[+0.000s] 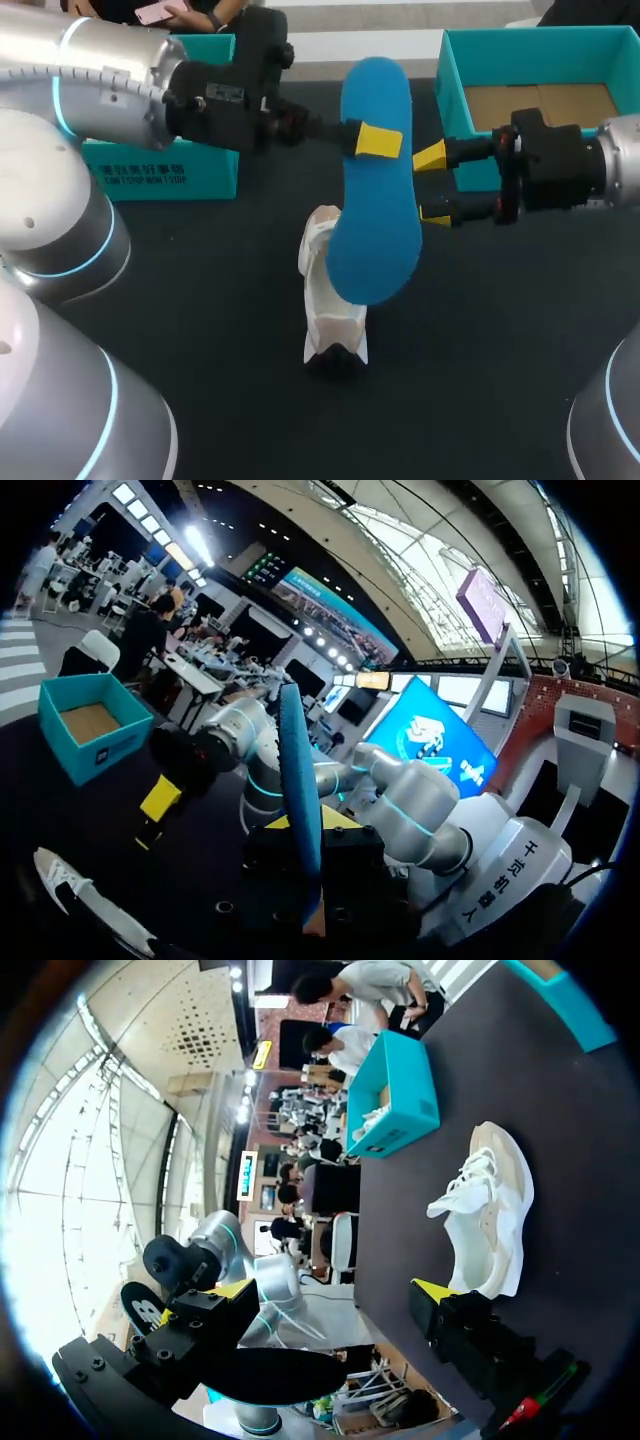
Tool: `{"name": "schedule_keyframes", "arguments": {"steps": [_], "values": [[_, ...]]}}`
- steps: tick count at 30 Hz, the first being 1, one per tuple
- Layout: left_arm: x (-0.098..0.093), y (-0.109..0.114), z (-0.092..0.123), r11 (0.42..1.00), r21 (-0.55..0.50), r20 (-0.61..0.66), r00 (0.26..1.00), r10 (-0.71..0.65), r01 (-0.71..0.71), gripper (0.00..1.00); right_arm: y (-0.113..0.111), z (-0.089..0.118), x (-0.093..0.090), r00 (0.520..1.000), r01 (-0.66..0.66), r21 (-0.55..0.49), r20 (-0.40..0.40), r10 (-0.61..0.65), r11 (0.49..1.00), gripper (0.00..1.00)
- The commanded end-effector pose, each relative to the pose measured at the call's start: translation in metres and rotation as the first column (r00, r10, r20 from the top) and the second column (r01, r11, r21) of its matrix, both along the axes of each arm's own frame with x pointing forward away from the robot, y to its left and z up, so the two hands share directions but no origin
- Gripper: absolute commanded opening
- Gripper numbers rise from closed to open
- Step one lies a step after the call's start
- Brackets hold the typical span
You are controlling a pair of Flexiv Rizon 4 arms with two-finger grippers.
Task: Take the shoe out of the shoebox, open the shoe tongue, remove and reinsert the insole, then place the shoe into the shoebox
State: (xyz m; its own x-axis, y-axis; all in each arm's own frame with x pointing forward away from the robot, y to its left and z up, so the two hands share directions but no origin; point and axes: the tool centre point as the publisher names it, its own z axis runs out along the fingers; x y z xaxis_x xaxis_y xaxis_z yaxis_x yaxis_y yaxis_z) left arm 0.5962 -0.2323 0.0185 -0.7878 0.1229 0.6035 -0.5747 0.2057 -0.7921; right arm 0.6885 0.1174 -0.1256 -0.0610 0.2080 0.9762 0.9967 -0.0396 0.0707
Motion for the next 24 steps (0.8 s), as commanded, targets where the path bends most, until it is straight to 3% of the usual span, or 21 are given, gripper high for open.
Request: {"name": "schedule_keyframes", "arguments": {"steps": [1, 5, 10, 14, 24], "values": [[0.003, 0.019, -0.009, 0.998, -0.065, 0.361, 0.932, 0.04, -0.018, 0.0, 0.002, 0.0, 0.0, 1.0, 0.001, -0.002, -0.001, -0.001, 1.0, 1.0], [0.013, 0.025, -0.016, 0.994, -0.103, 0.578, 0.815, 0.041, 0.023, 0.0, 0.002, 0.0, 0.0, 1.0, 0.001, -0.002, -0.001, -0.001, 1.0, 1.0], [0.021, 0.029, -0.02, 0.996, -0.071, 0.705, 0.709, 0.016, 0.048, 0.0, 0.002, 0.0, 0.0, 1.0, 0.001, -0.002, -0.001, -0.001, 1.0, 1.0], [0.033, 0.037, -0.027, 0.997, -0.015, 0.869, 0.494, -0.025, 0.077, 0.0, 0.002, 0.0, 0.0, 1.0, 0.001, -0.002, -0.001, -0.001, 1.0, 1.0], [0.033, 0.038, -0.027, 0.998, -0.033, 0.859, 0.512, 0.0, 0.056, 0.0, 0.002, 0.0, 0.0, 1.0, 0.001, -0.002, -0.001, -0.001, 1.0, 1.0]]}}
